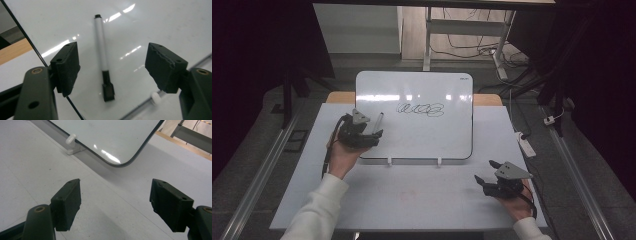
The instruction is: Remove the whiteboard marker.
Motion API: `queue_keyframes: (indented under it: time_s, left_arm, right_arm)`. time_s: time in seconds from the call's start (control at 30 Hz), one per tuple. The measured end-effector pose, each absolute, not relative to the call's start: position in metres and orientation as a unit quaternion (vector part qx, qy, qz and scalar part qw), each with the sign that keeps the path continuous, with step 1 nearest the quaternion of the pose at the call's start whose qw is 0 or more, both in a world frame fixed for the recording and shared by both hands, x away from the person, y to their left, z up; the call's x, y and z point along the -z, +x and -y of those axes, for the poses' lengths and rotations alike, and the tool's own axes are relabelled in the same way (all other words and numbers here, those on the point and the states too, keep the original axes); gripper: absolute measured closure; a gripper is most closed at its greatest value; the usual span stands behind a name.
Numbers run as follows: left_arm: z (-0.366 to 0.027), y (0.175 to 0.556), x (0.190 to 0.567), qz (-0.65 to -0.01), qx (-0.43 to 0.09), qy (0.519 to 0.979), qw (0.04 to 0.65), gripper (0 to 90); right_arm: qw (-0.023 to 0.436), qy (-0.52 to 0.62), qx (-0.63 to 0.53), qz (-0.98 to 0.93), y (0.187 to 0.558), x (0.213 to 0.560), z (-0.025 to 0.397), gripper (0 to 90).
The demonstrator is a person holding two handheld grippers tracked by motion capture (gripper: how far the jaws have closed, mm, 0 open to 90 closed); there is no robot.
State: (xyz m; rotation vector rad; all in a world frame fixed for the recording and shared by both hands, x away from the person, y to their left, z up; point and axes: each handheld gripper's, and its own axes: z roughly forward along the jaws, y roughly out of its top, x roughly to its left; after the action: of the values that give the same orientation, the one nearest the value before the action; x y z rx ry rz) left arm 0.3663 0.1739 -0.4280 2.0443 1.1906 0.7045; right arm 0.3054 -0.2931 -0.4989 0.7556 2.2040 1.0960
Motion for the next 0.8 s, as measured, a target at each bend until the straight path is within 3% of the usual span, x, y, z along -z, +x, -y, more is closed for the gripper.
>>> queue_keyframes:
  time_s: [0.37, 0.8]
  left_arm:
    - [-0.158, 0.39, 0.436, -0.45, -0.322, 0.777, 0.301, 48.3]
    - [-0.144, 0.396, 0.446, -0.448, -0.329, 0.786, 0.273, 71.3]
  right_arm:
    - [0.282, 0.281, -0.398, -0.827, 0.306, 0.501, 0.292, 24.9]
    - [0.288, 0.283, -0.392, -0.826, 0.306, 0.501, 0.291, 24.9]
